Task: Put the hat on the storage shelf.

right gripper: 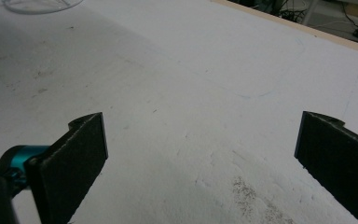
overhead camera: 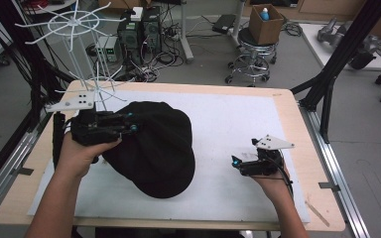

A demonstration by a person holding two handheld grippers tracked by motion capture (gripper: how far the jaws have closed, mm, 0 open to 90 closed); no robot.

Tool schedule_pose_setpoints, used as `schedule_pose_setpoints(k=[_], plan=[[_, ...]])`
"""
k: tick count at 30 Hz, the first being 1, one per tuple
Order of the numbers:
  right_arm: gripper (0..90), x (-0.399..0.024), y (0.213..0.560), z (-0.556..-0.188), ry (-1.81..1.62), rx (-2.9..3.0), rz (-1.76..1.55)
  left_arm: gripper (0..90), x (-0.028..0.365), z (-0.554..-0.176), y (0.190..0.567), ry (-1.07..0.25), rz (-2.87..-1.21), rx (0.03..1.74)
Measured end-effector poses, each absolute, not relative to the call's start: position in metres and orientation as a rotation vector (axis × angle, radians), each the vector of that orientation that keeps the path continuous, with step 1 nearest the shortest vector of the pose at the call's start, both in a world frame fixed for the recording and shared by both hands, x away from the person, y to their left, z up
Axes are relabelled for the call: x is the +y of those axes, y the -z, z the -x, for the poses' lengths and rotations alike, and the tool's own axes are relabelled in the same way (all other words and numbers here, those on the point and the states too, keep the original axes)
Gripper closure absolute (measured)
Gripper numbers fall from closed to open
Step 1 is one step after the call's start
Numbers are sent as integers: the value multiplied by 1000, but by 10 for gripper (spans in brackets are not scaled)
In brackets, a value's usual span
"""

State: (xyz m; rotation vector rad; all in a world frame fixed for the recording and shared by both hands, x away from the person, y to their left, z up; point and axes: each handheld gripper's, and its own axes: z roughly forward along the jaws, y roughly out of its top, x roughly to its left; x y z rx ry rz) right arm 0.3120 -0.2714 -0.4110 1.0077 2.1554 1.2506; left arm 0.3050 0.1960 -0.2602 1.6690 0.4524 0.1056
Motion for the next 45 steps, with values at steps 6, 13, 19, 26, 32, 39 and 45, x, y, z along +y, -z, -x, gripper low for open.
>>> schedule_pose_setpoints(k=[6,13,19,26,32,39,45], plan=[[15,-271,411,-312,-1251,2160,-1004,712,195,-304,243,-92,-1670,448],[15,-270,411,-312,-1250,2163,-1006,712,192,-304,219,-103,-1668,422],[15,-269,412,-313,-1250,2165,-999,712,189,-304,188,-106,-1672,387],[15,-269,412,-313,-1249,2168,-999,712,190,-311,155,-112,-1671,367],[15,-269,412,-314,-1251,2168,-1001,712,187,-320,137,-95,-1662,370],[15,-270,412,-314,-1253,2165,-1006,712,180,-327,118,-110,-1651,365],[15,-270,413,-314,-1250,2171,-1005,712,178,-325,100,-155,-1637,366]])
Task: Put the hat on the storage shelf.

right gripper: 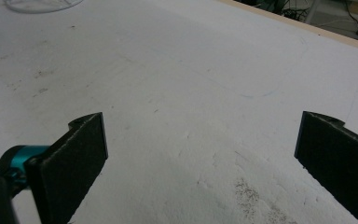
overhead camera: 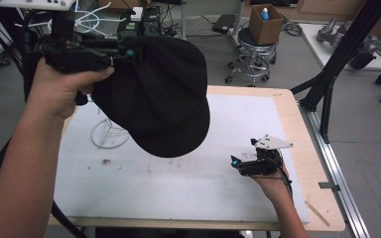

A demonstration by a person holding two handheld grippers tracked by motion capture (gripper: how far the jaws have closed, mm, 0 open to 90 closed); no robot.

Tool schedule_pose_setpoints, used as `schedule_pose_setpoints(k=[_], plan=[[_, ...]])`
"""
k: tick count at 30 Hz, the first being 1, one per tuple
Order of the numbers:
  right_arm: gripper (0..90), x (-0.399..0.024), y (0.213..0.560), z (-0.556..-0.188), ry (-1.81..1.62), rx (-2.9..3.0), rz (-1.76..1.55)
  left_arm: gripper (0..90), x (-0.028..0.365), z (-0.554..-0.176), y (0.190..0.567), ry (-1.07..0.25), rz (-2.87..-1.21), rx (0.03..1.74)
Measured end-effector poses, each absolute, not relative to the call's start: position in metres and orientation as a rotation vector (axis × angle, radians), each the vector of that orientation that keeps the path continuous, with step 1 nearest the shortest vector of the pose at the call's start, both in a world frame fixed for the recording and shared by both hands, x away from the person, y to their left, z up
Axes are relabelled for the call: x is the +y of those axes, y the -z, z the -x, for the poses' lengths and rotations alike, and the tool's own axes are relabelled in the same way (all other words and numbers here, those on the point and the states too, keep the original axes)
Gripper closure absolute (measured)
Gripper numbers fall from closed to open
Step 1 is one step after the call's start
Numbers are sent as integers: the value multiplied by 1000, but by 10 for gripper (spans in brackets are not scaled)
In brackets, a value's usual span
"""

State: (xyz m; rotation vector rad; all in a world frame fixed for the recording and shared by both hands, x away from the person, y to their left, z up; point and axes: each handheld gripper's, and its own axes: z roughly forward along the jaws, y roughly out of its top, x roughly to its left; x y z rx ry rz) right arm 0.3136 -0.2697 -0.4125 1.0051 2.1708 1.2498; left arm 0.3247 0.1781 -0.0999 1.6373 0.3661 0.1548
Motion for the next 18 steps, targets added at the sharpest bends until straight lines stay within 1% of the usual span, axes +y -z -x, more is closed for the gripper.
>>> schedule_pose_setpoints(k=[9,18], plan=[[15,-269,413,-314,-1248,2171,-1000,712,189,-321,76,-195,-1614,377],[15,-270,413,-314,-1253,2170,-1003,712,189,-320,56,-194,-1576,364]])
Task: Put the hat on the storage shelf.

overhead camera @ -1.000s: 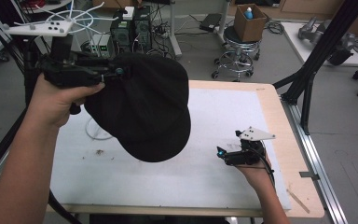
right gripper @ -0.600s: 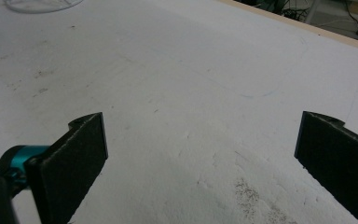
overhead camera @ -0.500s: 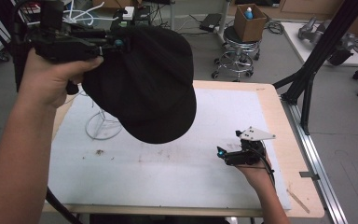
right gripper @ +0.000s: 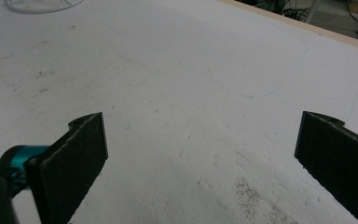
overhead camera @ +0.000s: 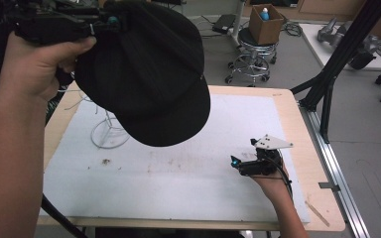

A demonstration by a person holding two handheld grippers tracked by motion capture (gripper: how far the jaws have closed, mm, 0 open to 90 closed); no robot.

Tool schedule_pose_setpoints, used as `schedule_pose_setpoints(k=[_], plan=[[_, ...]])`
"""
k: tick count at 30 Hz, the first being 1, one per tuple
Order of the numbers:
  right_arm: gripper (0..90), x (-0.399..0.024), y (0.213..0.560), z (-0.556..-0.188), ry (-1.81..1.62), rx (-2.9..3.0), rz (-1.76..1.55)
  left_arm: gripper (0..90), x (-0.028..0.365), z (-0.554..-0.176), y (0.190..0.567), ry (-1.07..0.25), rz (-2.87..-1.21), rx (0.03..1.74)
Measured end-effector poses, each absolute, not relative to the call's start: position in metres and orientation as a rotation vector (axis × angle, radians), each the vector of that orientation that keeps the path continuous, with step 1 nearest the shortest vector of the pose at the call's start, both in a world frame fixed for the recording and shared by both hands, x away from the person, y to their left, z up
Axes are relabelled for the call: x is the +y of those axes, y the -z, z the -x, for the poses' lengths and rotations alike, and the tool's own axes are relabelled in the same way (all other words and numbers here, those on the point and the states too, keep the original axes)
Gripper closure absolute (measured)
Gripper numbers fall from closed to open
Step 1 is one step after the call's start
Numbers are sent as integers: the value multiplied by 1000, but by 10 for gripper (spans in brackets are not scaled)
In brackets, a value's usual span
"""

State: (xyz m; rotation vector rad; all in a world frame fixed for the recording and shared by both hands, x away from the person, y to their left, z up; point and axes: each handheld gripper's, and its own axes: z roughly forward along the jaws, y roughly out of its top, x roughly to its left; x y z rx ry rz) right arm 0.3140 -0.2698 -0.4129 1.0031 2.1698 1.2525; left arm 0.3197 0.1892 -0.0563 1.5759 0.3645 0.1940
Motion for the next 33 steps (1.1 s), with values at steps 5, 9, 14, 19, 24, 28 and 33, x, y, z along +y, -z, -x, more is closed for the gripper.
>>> schedule_pose_setpoints(k=[5,9,14,19,24,28,33], plan=[[15,-270,413,-314,-1250,2172,-1004,712,183,-316,43,-217,-1568,344],[15,-270,413,-314,-1253,2168,-1004,712,183,-318,33,-249,-1570,351],[15,-270,413,-314,-1254,2172,-1007,712,188,-322,27,-297,-1562,384],[15,-269,414,-314,-1251,2176,-1009,712,192,-331,29,-333,-1560,425],[15,-269,415,-314,-1249,2177,-1007,711,192,-338,36,-377,-1617,454],[15,-269,416,-314,-1246,2185,-1005,711,195,-339,42,-392,-1603,470],[15,-268,416,-314,-1248,2187,-1010,711,203,-342,50,-379,-1597,486]])
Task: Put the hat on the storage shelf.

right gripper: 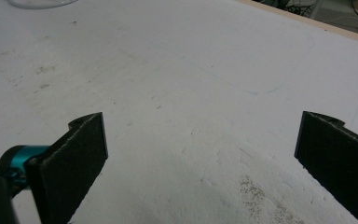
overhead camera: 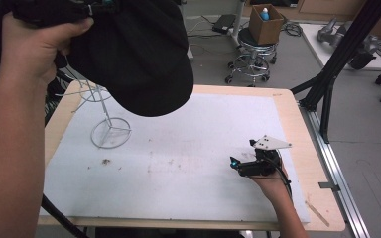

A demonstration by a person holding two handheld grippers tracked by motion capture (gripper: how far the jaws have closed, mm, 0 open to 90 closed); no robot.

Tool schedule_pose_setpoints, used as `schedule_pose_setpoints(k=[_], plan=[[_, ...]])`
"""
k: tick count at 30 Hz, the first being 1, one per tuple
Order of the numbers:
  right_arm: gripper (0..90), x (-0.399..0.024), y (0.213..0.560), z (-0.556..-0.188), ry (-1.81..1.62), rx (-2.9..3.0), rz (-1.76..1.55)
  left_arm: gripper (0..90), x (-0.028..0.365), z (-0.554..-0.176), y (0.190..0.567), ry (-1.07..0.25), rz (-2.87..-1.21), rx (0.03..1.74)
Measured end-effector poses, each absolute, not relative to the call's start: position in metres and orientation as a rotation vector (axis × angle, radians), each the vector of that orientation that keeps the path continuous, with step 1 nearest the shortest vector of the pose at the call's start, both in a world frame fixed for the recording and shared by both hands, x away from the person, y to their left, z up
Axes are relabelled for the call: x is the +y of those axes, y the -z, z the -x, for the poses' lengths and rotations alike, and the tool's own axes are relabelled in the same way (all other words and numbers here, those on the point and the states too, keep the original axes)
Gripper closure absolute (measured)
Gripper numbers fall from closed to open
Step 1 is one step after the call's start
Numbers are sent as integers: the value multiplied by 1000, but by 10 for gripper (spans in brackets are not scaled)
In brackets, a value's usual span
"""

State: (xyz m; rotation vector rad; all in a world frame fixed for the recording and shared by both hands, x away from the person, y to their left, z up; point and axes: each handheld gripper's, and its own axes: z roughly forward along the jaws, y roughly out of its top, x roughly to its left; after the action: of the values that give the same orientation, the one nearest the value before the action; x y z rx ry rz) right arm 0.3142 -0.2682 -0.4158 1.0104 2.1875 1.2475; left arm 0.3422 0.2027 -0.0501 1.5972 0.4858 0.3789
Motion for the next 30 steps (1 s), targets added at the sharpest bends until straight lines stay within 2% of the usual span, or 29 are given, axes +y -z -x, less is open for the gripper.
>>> schedule_pose_setpoints(k=[6,13,30], plan=[[15,-267,416,-314,-1239,2193,-1005,708,206,-341,55,-423,-1656,507],[15,-265,418,-314,-1239,2198,-1000,708,211,-345,83,-381,-1633,524],[15,-263,419,-314,-1230,2210,-993,701,212,-332,116,-410,-1666,517]])
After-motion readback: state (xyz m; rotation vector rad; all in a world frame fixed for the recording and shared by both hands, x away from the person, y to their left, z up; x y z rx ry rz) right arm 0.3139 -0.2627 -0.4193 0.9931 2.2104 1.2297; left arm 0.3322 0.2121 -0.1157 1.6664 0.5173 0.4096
